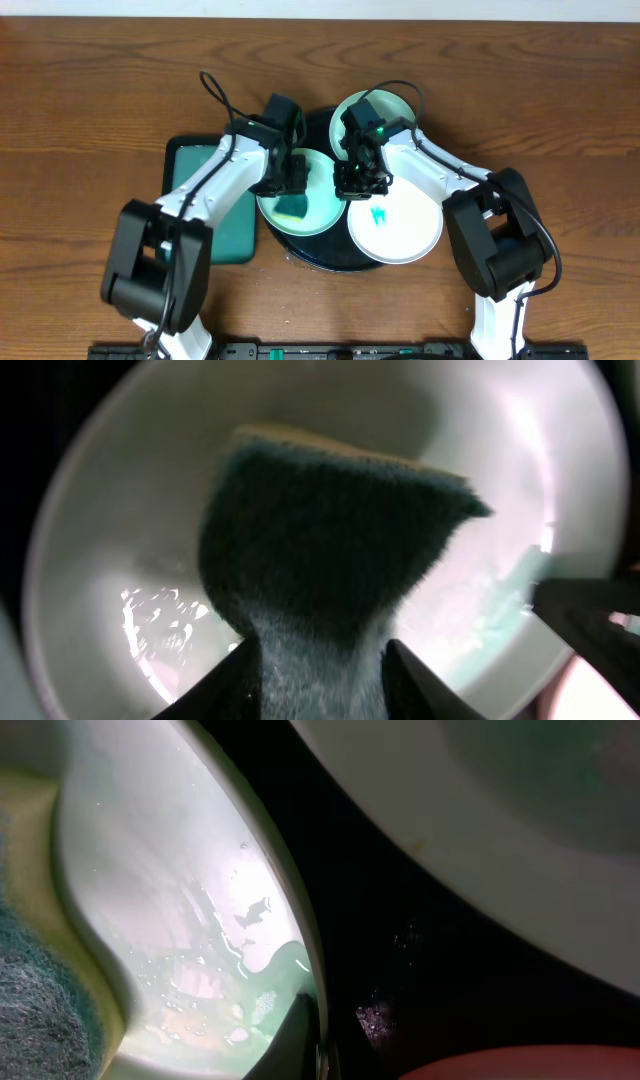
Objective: Clean dirty plates on tray and stack at the side
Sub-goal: 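Scrub the held plate's face with the sponge in the left gripper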
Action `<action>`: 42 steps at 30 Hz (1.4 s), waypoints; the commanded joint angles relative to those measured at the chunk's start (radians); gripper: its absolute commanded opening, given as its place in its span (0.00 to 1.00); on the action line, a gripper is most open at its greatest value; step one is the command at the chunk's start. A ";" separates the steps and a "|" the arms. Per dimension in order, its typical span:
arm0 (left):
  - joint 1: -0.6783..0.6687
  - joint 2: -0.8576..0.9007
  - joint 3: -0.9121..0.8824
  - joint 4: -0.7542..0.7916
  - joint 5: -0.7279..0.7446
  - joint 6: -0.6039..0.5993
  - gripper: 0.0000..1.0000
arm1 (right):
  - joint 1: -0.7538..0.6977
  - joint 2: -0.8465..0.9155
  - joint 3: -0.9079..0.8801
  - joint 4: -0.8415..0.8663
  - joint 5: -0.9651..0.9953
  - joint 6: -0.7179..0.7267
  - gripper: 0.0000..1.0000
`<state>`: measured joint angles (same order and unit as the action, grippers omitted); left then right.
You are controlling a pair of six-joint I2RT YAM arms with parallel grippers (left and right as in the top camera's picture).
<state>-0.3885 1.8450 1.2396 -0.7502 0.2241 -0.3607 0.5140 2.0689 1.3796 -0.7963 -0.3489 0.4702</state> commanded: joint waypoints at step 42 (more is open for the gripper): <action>-0.134 0.166 -0.013 0.207 0.366 0.009 0.07 | 0.015 0.063 -0.037 -0.046 0.003 -0.022 0.01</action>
<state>-0.4797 1.9526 1.2499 -0.5701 0.4160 -0.3622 0.5133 2.0701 1.3808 -0.8257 -0.3565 0.4713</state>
